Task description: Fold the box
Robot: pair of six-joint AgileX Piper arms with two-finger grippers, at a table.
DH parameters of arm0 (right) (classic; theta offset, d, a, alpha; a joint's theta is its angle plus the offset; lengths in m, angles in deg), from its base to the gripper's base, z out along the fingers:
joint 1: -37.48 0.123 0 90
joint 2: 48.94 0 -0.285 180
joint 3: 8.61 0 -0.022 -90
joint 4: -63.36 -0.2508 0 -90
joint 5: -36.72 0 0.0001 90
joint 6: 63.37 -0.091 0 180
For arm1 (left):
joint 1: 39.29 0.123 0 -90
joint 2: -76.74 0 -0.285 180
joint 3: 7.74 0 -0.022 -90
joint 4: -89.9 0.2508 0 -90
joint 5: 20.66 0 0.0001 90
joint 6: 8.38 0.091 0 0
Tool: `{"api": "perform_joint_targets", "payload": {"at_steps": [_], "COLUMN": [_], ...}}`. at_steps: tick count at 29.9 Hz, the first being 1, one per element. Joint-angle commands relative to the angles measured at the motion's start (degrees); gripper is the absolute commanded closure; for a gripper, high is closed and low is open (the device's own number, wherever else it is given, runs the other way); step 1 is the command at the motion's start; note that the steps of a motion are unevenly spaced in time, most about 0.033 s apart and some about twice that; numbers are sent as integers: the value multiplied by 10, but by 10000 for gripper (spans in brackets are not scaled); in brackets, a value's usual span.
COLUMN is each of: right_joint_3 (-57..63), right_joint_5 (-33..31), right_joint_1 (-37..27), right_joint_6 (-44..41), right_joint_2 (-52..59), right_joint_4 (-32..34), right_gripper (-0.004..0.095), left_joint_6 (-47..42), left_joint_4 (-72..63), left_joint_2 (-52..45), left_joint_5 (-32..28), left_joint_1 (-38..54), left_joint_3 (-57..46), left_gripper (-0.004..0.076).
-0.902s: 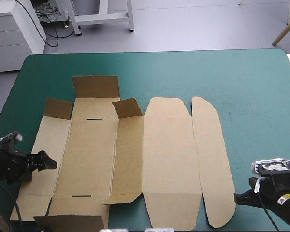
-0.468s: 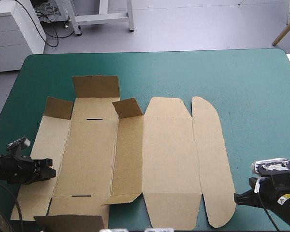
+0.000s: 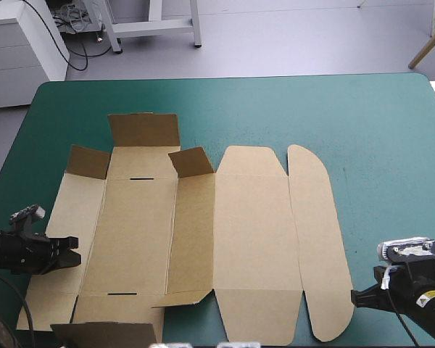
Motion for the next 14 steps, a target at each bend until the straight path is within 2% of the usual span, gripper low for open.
{"api": "perform_joint_targets", "payload": {"at_steps": [1, 14], "right_joint_3": [-14, -14], "right_joint_5": [26, 26], "right_joint_1": [-1, -1], "right_joint_6": [4, 4], "right_joint_2": [-5, -5], "right_joint_4": [-6, -6], "right_gripper": [927, 927], "left_joint_6": [-10, -76], "left_joint_4": [-33, -62], "left_joint_2": [-13, -58], "left_joint_5": [57, 55], "left_joint_1": [-2, -2], "left_joint_3": [32, 220], "left_gripper": [734, 734]}}
